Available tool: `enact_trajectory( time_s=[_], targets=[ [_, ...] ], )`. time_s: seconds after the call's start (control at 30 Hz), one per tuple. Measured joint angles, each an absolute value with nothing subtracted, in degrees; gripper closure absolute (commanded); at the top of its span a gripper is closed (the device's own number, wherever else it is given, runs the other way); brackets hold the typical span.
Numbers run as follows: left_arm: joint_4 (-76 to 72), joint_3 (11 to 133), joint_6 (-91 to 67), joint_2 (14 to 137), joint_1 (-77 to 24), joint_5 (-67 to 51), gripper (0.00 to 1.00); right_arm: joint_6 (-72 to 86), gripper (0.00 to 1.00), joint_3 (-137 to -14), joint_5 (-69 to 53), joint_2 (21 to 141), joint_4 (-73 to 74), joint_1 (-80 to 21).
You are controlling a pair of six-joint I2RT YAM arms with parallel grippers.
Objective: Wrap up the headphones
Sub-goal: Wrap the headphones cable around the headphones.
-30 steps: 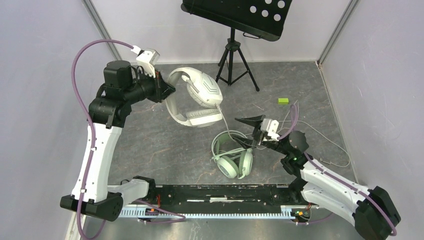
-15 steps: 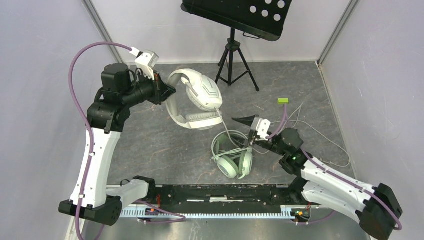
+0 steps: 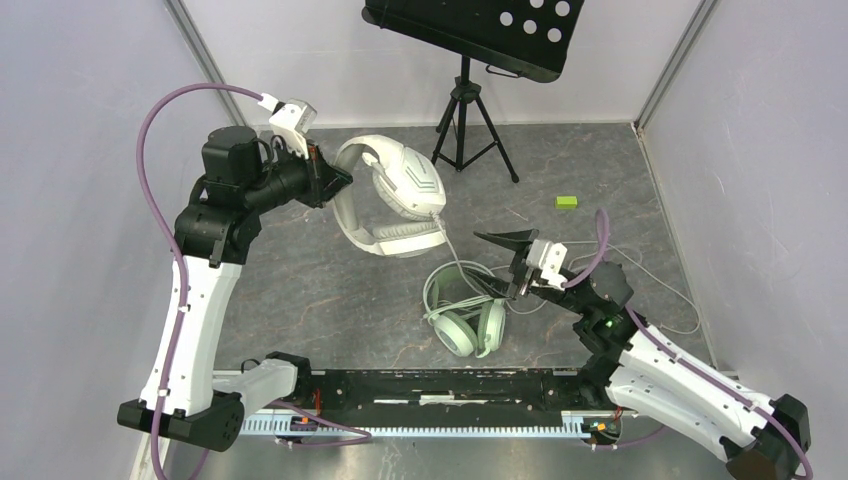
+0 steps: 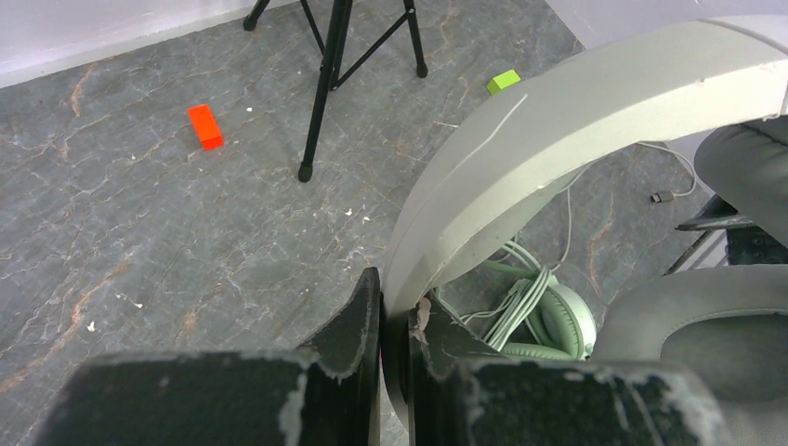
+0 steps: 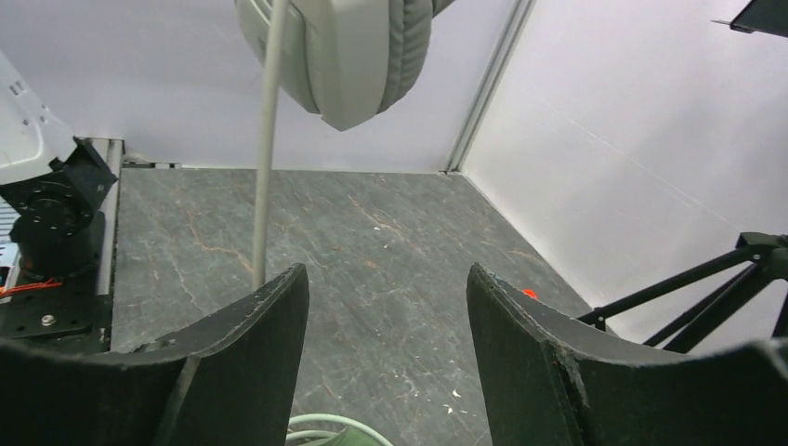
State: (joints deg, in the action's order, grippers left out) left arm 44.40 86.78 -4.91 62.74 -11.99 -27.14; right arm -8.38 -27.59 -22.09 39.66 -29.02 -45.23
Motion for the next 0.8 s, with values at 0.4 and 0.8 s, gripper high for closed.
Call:
enact_trajectory(
  time_s=[0.4,0.8],
  targets=[
    [44.03,86.13,-4.93,62.85,-11.99,-27.11,0.98,-6.0,0.32,-27.42,-23.24,31.94,-28.08,-45.25],
    [43.09,86.13,-5.91,63.35,-12.1,-27.68,0.98,-3.86,0.35,-27.55,-27.27,37.82,-28.45,-45.78]
  ],
)
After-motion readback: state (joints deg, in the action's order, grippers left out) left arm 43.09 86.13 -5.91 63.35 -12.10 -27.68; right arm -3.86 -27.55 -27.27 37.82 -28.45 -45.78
